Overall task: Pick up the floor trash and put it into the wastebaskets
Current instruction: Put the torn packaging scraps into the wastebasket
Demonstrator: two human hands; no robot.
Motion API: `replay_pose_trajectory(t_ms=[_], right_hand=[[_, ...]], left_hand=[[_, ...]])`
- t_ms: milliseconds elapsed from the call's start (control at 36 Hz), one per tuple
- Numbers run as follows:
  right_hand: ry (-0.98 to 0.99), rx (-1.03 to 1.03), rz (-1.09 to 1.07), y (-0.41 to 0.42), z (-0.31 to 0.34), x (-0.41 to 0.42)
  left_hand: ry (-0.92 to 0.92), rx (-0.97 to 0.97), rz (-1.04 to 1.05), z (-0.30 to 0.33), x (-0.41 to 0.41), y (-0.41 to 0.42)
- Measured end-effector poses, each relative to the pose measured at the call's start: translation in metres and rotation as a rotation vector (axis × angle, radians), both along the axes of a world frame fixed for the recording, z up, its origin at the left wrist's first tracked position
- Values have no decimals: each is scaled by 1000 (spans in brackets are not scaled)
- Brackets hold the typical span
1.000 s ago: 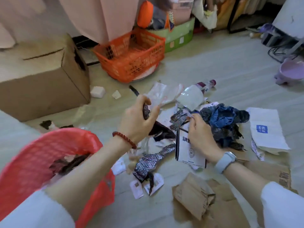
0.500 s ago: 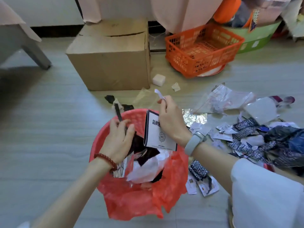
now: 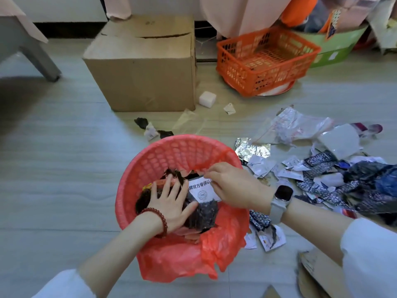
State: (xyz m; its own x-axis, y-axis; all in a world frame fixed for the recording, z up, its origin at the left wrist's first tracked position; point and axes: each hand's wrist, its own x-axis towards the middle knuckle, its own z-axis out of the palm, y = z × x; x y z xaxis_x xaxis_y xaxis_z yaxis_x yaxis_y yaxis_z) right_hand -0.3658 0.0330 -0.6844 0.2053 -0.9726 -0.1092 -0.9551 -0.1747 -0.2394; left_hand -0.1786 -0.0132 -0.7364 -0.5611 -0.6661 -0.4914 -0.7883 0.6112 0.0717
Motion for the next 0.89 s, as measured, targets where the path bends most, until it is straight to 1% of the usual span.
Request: replay_pose_trajectory(t_ms=[56,83,139,222,278,333,417,500,528,556,611,667,694,750,833,889], right_hand=[[-129,-87,-35,-1,2,-7],[-178,-131,-43,-2,2,-11],[-235,-193,-64,-3,4,-20],[-326,-285,-81,1,7,-33],[-361,-354,-96,3,7,-45],[-395,-379,-146,6,3,-61],[-423,-343,-258,11,-7,-86],[-422,-279,-375,16,-22,-113],[-415,-241,-407,18,-26,-121],[-407,-196,-432,19,-32,-129],[-385,-88,-471,25,-42,-143],[-363,20,-501,34,-54,-155],[-350,65,-507,39,-61,-161],[-316,157,-504,52,-77,-171],[-211,263,-470,71,-104,-187],[-122,270,-427,86,-126,-200]], left_hand=[[-92,6,-32,-5,-1,-2],[-110,-6,-48,-5,-3,-2],[-131,-24,-69,-5,-4,-4],[-260,-22,-71,-5,-6,-11],[-246,-68,-50,4,-14,-14],[-180,-192,-61,22,-23,-13],[-53,-374,-57,51,-35,-9],[225,-589,-79,65,-50,-10],[333,-626,-82,68,-58,-10],[412,-618,-74,71,-68,-9],[512,-542,-65,76,-96,-2],[600,-445,-72,77,-129,10],[616,-379,-72,75,-145,17],[553,-255,-93,65,-178,30],[343,-91,-185,35,-219,50],[195,17,-230,4,-239,63]])
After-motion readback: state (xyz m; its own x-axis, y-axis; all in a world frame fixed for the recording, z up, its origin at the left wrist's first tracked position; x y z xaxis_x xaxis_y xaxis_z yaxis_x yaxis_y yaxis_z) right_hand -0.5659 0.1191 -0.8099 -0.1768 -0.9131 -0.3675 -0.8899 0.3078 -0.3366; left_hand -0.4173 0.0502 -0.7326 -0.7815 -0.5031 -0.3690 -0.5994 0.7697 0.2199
